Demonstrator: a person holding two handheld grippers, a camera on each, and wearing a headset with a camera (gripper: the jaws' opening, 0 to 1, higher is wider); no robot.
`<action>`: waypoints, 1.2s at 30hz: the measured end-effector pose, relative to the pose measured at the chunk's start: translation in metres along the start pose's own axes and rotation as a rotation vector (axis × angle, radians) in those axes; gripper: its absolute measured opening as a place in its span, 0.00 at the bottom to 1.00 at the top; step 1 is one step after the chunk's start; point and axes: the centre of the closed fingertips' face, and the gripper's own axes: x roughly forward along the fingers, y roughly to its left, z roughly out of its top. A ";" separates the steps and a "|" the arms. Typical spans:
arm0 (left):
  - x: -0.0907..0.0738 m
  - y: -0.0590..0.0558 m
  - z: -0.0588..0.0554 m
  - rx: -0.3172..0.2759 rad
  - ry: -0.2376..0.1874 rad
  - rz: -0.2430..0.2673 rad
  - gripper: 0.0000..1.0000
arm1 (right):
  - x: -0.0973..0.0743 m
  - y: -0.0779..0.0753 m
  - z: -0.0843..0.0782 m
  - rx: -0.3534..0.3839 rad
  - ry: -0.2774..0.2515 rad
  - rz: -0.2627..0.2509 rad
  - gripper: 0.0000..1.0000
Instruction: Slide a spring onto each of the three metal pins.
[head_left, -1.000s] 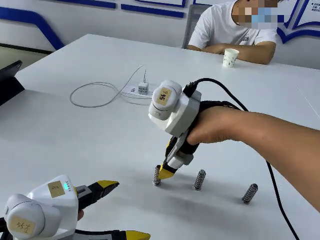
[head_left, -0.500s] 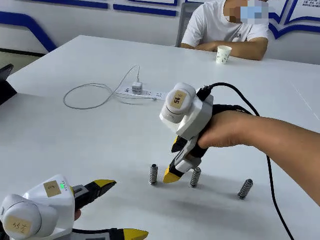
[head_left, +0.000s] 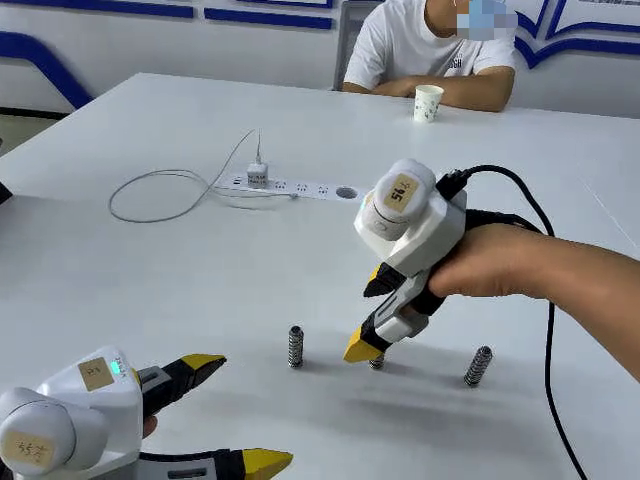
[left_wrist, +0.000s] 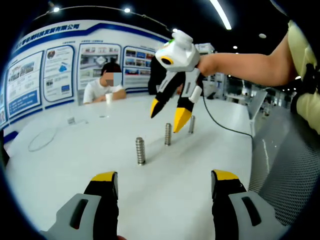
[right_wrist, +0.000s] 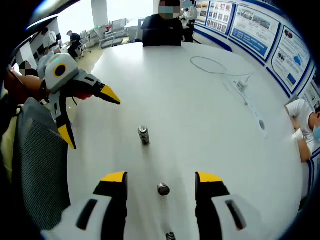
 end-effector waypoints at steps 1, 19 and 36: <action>0.000 0.000 0.000 0.000 0.000 0.000 0.78 | -0.002 -0.001 -0.002 0.010 -0.007 -0.002 0.56; 0.005 0.005 0.006 0.011 0.005 -0.009 0.78 | -0.037 -0.019 -0.044 0.151 -0.100 -0.099 0.57; 0.012 0.004 0.012 0.024 0.010 -0.024 0.78 | -0.069 -0.018 -0.104 0.301 -0.194 -0.192 0.57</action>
